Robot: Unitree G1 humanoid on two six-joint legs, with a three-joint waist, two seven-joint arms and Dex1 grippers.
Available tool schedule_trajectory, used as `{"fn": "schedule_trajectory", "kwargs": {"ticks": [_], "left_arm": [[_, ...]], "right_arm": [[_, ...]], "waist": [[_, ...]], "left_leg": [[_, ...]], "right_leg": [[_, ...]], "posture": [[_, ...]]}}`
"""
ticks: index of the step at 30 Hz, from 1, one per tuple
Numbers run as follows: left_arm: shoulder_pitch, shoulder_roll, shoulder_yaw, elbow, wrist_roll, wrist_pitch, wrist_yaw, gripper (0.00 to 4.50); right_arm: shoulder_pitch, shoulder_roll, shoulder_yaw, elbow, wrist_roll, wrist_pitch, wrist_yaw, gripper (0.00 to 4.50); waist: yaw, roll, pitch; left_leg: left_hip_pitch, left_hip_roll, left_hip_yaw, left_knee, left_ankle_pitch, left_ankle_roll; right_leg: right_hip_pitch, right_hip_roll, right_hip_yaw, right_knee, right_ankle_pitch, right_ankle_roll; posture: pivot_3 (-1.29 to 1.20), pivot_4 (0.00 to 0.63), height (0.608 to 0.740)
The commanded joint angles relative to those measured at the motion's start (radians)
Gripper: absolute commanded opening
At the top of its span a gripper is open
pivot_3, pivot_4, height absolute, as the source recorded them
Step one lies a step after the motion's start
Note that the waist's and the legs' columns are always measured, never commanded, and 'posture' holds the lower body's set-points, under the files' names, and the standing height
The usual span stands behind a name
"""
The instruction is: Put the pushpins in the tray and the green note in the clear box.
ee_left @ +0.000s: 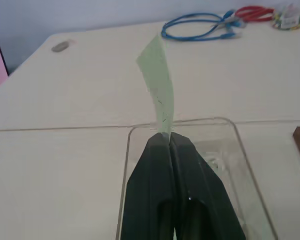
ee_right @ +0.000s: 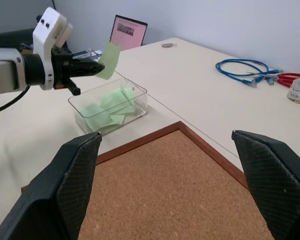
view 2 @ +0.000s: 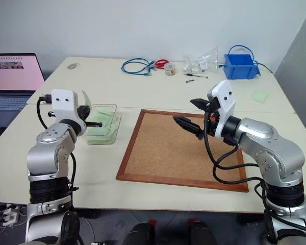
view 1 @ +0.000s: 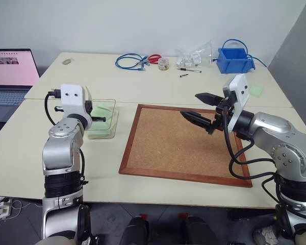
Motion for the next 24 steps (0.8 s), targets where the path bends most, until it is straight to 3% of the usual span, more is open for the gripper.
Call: {"fn": "schedule_trajectory", "kwargs": {"ticks": [1, 12, 17, 20, 24], "left_arm": [[-0.005, -0.01, -0.007, -0.02, -0.026, 0.023, -0.002, 0.44], [0.013, -0.015, -0.011, -0.083, -0.031, 0.064, 0.031, 2.48], [0.051, 0.041, -0.064, -0.229, -0.056, 0.119, -0.045, 3.41], [0.084, 0.05, -0.059, -0.318, -0.107, 0.154, -0.092, 3.41], [0.221, 0.045, -0.05, -0.518, -0.22, 0.194, -0.177, 3.41]], "right_arm": [[-0.024, 0.001, -0.005, -0.007, -0.013, -0.03, 0.005, 4.5], [-0.006, -0.008, -0.028, -0.024, -0.02, -0.021, -0.009, 4.5], [0.042, -0.008, -0.066, -0.096, 0.004, 0.023, -0.057, 4.5], [0.089, -0.008, -0.087, -0.149, -0.011, 0.049, -0.117, 4.5], [0.279, 0.052, -0.133, -0.297, -0.113, 0.09, -0.332, 4.5]], "waist": [[-0.001, 0.0, 0.0], [-0.006, 0.0, 0.0], [-0.005, -0.001, 0.0], [-0.005, -0.001, 0.0], [-0.005, -0.001, 0.0]], "left_leg": [[0.0, 0.0, 0.0, 0.0, 0.0, 0.0], [0.0, 0.0, 0.0, -0.001, 0.0, 0.0], [-0.001, 0.001, -0.001, -0.001, 0.0, 0.0], [-0.001, 0.001, 0.0, -0.001, 0.0, 0.0], [-0.001, 0.003, 0.0, -0.002, 0.0, -0.001]], "right_leg": [[0.0, 0.0, 0.0, 0.0, 0.0, 0.0], [-0.001, 0.002, 0.0, 0.0, 0.0, 0.0], [-0.001, 0.001, 0.0, 0.0, 0.0, 0.0], [-0.001, 0.001, 0.0, 0.0, 0.0, 0.0], [-0.001, 0.0, 0.001, 0.0, 0.0, 0.0]], "posture": [[0.0, 0.15, 0.74], [0.0, 0.15, 0.74], [0.0, 0.15, 0.74], [0.0, 0.15, 0.74], [0.0, 0.15, 0.74]]}}
